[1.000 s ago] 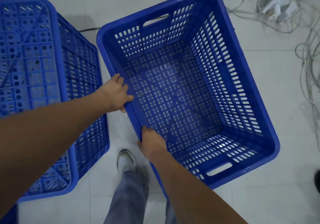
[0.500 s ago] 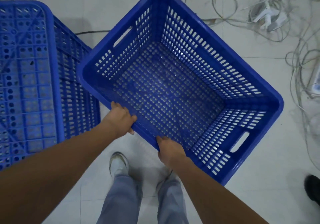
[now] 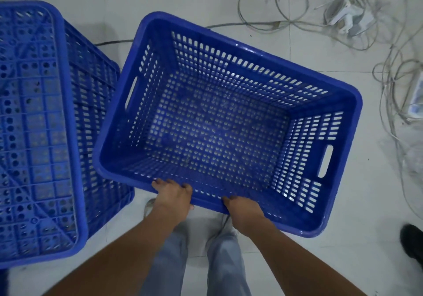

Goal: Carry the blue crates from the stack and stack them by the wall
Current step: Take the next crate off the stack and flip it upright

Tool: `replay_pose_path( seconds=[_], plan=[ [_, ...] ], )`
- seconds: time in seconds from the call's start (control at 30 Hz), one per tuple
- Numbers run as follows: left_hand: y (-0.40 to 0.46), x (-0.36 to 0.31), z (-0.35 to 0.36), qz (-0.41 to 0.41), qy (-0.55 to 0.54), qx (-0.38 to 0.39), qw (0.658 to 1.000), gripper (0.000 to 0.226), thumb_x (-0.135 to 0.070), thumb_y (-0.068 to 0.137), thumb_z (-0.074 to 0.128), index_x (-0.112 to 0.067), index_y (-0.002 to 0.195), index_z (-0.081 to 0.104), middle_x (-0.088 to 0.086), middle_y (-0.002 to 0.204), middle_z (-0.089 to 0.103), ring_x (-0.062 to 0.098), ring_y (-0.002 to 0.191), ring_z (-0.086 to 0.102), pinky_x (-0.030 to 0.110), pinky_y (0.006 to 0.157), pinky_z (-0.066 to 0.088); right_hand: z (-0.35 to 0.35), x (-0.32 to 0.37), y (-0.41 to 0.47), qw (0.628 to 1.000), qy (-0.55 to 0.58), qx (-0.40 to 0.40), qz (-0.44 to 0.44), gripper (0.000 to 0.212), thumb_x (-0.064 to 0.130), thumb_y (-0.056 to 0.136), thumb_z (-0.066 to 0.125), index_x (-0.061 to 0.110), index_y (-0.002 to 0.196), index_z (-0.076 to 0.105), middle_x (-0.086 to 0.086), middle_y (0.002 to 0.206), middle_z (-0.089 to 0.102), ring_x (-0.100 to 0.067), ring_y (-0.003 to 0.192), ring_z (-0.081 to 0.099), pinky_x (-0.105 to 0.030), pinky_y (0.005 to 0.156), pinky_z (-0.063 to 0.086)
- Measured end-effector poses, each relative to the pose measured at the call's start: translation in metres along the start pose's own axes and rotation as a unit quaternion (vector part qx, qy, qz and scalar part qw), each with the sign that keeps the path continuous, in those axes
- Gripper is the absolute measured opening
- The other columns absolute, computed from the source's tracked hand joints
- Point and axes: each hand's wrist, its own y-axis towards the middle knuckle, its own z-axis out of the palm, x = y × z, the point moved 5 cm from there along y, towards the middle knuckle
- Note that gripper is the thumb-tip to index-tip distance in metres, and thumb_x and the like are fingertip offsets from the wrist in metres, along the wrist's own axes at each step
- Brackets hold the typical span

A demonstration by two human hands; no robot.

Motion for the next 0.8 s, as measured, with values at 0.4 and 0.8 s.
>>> replay_pose_path(
  seconds=[0.4, 0.8],
  plan=[
    [-0.007, -0.051, 0.024, -0.023, -0.105, 0.059, 0.992, 0.062, -0.046, 0.099, 0.034, -0.01, 0.147, 0.021, 0.029, 0.142, 0.041, 0.051, 0.13, 0.039, 0.061, 0.105, 0.033, 0.006, -0.034, -0.005, 0.999, -0.03, -0.001, 0.026, 0.056, 0.002, 0.089, 0.05, 0.017, 0.141, 0.037, -0.01, 0.133, 0.051, -0.03, 0.118, 0.052, -0.038, 0.089, 0.046],
    [-0.01, 0.053, 0.007, -0.203, -0.508, -0.144, 0.825, 0.037, -0.036, 0.098, 0.036, -0.008, 0.115, 0.053, 0.017, 0.119, 0.058, 0.035, 0.104, 0.057, 0.039, 0.077, 0.043, -0.035, -0.083, 0.001, 0.97, 0.227, -0.022, 0.082, 0.045, 0.034, 0.096, 0.049, 0.006, 0.131, 0.052, -0.015, 0.131, 0.057, -0.031, 0.117, 0.054, -0.036, 0.094, 0.045]
  ],
)
